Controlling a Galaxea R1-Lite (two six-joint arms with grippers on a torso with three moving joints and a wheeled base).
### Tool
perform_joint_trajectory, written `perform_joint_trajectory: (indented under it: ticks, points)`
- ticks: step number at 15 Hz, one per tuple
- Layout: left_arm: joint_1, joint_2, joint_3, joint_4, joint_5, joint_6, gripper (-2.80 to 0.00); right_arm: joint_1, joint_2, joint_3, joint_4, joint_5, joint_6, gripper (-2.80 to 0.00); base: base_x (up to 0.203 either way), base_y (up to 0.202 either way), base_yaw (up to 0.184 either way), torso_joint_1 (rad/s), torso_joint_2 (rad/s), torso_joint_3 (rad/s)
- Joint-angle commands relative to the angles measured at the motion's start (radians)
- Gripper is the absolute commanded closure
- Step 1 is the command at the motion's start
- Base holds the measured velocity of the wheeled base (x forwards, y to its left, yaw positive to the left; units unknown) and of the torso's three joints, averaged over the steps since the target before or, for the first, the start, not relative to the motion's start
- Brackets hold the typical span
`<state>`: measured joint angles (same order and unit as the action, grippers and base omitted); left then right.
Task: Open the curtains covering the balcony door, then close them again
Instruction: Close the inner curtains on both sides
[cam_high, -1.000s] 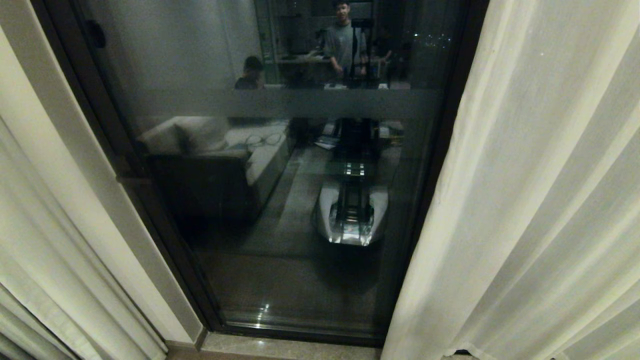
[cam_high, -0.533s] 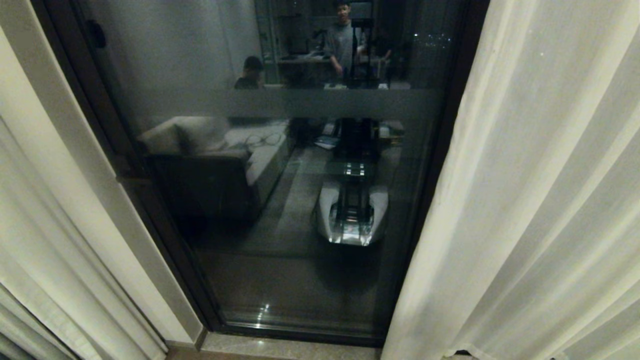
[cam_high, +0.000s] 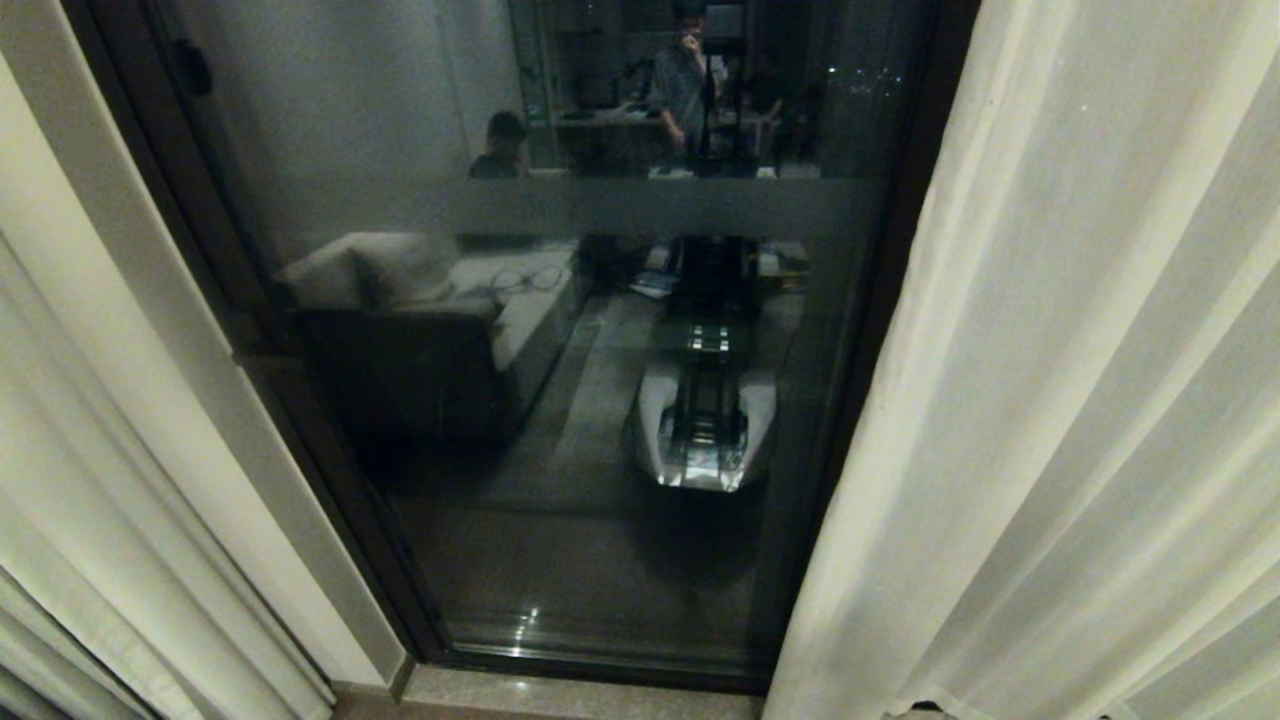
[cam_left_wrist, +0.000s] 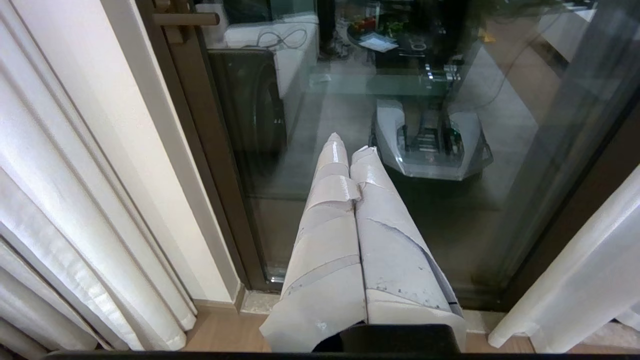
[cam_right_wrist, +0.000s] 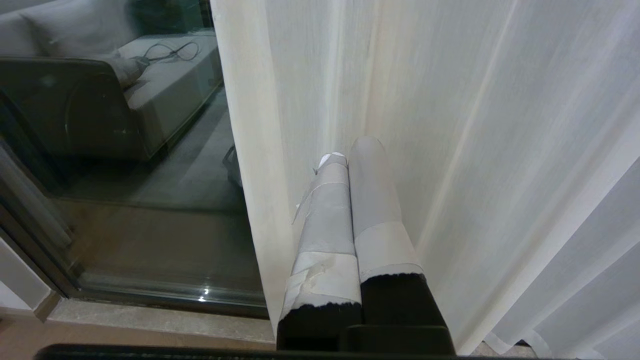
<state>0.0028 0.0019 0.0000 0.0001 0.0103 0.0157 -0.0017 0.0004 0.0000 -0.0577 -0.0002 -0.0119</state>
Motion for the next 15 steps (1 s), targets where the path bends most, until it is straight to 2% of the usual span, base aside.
perform_joint_trajectory:
  ticks: [1,15]
  points:
    - [0.000,0.000,0.000,0.000,0.000,0.000,0.00,0.000,0.000,0.000,-0.001,0.000,0.000,0.00,0.000,0.000,0.000,0.000,0.00,0.000]
    - [0.000,0.000,0.000,-0.002,-0.004,-0.003,0.00,0.000,0.000,0.000,-0.001,0.000,0.000,0.00,0.000,0.000,0.000,0.000,0.00,0.000]
